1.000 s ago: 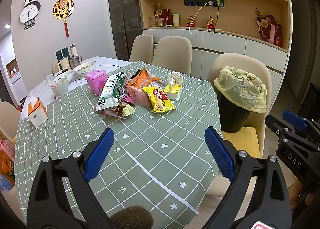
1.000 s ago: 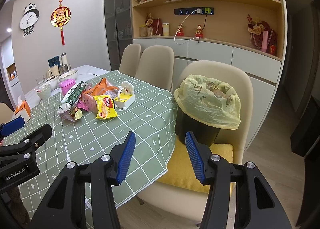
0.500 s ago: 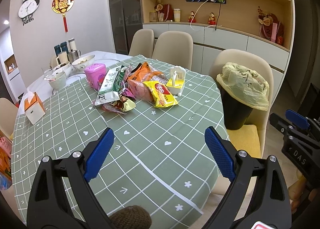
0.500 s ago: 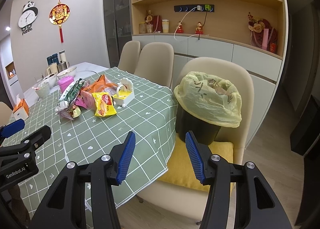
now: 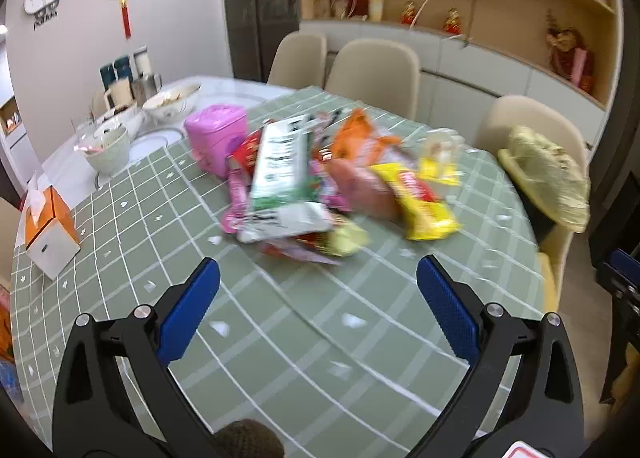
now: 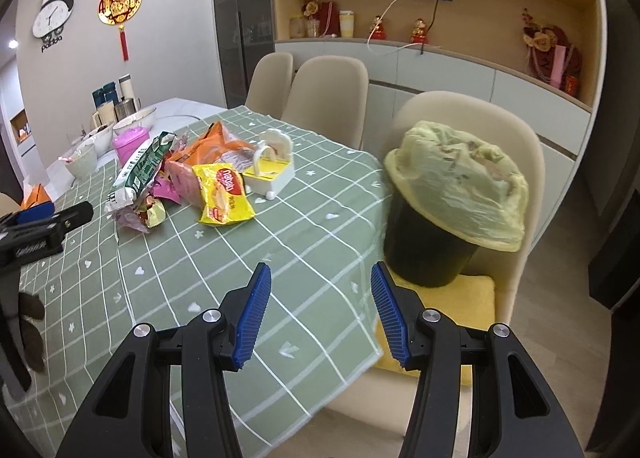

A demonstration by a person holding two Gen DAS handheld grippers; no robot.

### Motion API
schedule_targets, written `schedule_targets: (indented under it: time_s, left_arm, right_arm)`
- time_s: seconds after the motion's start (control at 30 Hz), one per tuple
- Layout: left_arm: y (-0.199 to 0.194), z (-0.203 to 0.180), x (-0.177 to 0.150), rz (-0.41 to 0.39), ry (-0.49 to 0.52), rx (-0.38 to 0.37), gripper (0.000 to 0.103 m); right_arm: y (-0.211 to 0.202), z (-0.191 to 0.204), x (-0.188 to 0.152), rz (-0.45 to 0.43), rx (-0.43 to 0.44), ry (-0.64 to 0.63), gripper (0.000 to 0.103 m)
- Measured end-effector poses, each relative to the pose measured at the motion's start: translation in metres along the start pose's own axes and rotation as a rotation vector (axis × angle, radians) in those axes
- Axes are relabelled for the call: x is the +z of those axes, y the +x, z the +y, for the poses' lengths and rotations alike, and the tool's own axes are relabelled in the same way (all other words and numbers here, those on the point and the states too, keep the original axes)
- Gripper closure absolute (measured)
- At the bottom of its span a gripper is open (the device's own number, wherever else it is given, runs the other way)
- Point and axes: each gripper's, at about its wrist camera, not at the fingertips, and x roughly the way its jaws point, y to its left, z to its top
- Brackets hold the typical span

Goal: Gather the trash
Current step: 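Grasp the white-green milk carton with the left tool while the right tool grasps the yellow wafer packet, then carry the milk carton and wafer packet to the bin and release both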

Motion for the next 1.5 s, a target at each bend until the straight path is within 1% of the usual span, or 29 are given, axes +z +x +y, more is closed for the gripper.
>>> schedule_targets:
  time_s: [0.07, 0.13, 0.17, 0.2, 0.23, 0.27, 0.3, 0.37, 0.43, 0.47, 0.5, 0.53, 0.57, 0.63, 0.7, 0.77, 0.8, 0.87, 0.9, 1.0, 1.03, 1.07, 1.13, 1.2, 1.27, 1.3, 1.43, 1.47, 1.5]
  left_arm:
    - [0.018, 0.021, 0.012, 0.016, -0.023, -0.001, 0.009]
    - [0.035, 0.038, 0.026, 0.031, -0.062, -0.048, 0.013]
    - [0.046, 0.046, 0.038, 0.04, -0.086, -0.093, 0.014]
    - [0.052, 0.05, 0.044, 0.043, -0.093, -0.119, 0.015]
    - [0.066, 0.053, 0.056, 0.057, -0.096, -0.174, 0.016]
    - [0.075, 0.054, 0.064, 0.069, -0.096, -0.2, 0.018]
    - [0.085, 0.054, 0.072, 0.076, -0.096, -0.211, 0.021]
    - [0.102, 0.053, 0.082, 0.084, -0.093, -0.21, 0.022]
    - [0.122, 0.054, 0.089, 0.112, -0.09, -0.211, 0.029]
    - [0.131, 0.055, 0.091, 0.135, -0.092, -0.208, 0.03]
    - [0.141, 0.056, 0.091, 0.163, -0.097, -0.2, 0.039]
    - [0.146, 0.058, 0.09, 0.177, -0.098, -0.203, 0.05]
    - [0.149, 0.059, 0.089, 0.187, -0.1, -0.222, 0.052]
    - [0.147, 0.064, 0.088, 0.175, -0.101, -0.252, 0.053]
    - [0.14, 0.069, 0.087, 0.166, -0.112, -0.284, 0.053]
    - [0.127, 0.076, 0.084, 0.16, -0.131, -0.319, 0.053]
    - [0.119, 0.078, 0.083, 0.155, -0.142, -0.326, 0.053]
    - [0.103, 0.081, 0.079, 0.143, -0.154, -0.335, 0.053]
    - [0.095, 0.082, 0.076, 0.135, -0.152, -0.333, 0.053]
    - [0.074, 0.08, 0.067, 0.12, -0.141, -0.316, 0.053]
    - [0.068, 0.079, 0.063, 0.12, -0.142, -0.317, 0.053]
    - [0.062, 0.076, 0.058, 0.123, -0.143, -0.316, 0.053]
    - [0.054, 0.073, 0.049, 0.129, -0.148, -0.302, 0.053]
    - [0.048, 0.068, 0.039, 0.141, -0.158, -0.272, 0.053]
    - [0.041, 0.063, 0.027, 0.164, -0.171, -0.218, 0.053]
    - [0.037, 0.061, 0.022, 0.175, -0.182, -0.192, 0.053]
    - [0.021, 0.057, 0.009, 0.196, -0.226, -0.131, 0.053]
    - [0.017, 0.055, 0.007, 0.192, -0.228, -0.111, 0.053]
    - [0.013, 0.053, 0.006, 0.187, -0.232, -0.082, 0.053]
  right_arm:
    - [0.009, 0.01, 0.005, 0.013, -0.002, -0.01, 0.054]
    - [0.021, 0.019, 0.009, 0.038, -0.011, -0.009, 0.054]
    - [0.026, 0.021, 0.01, 0.047, -0.015, -0.007, 0.054]
    - [0.033, 0.025, 0.012, 0.066, -0.022, -0.006, 0.054]
    - [0.039, 0.028, 0.013, 0.082, -0.03, -0.005, 0.054]
    - [0.044, 0.032, 0.014, 0.094, -0.036, -0.006, 0.054]
    - [0.047, 0.033, 0.014, 0.1, -0.041, -0.009, 0.054]
    - [0.055, 0.041, 0.016, 0.114, -0.063, -0.027, 0.054]
    - [0.061, 0.046, 0.016, 0.126, -0.076, -0.041, 0.054]
    - [0.065, 0.049, 0.016, 0.14, -0.08, -0.045, 0.054]
    - [0.069, 0.05, 0.017, 0.153, -0.076, -0.047, 0.054]
    - [0.072, 0.052, 0.018, 0.161, -0.075, -0.051, 0.054]
    - [0.074, 0.053, 0.018, 0.166, -0.078, -0.056, 0.054]
    - [0.081, 0.058, 0.022, 0.176, -0.089, -0.074, 0.054]
    - [0.086, 0.059, 0.026, 0.186, -0.079, -0.068, 0.054]
    - [0.092, 0.058, 0.033, 0.198, -0.059, -0.051, 0.054]
    - [0.097, 0.059, 0.038, 0.205, -0.047, -0.041, 0.054]
    - [0.105, 0.062, 0.048, 0.189, -0.029, -0.032, 0.054]
    - [0.108, 0.064, 0.051, 0.181, -0.024, -0.035, 0.054]
    - [0.124, 0.076, 0.066, 0.169, 0.035, -0.08, 0.054]
    - [0.131, 0.081, 0.07, 0.173, 0.08, -0.101, 0.054]
    - [0.14, 0.086, 0.074, 0.188, 0.143, -0.125, 0.054]
    - [0.155, 0.091, 0.079, 0.197, 0.221, -0.159, 0.054]
    - [0.168, 0.094, 0.082, 0.186, 0.238, -0.182, 0.054]
    - [0.184, 0.094, 0.085, 0.182, 0.26, -0.192, 0.054]
    - [0.196, 0.093, 0.087, 0.193, 0.281, -0.188, 0.054]
    - [0.226, 0.085, 0.093, 0.221, 0.302, -0.132, 0.054]
    - [0.232, 0.084, 0.095, 0.234, 0.325, -0.113, 0.055]
    - [0.236, 0.082, 0.095, 0.243, 0.338, -0.107, 0.058]
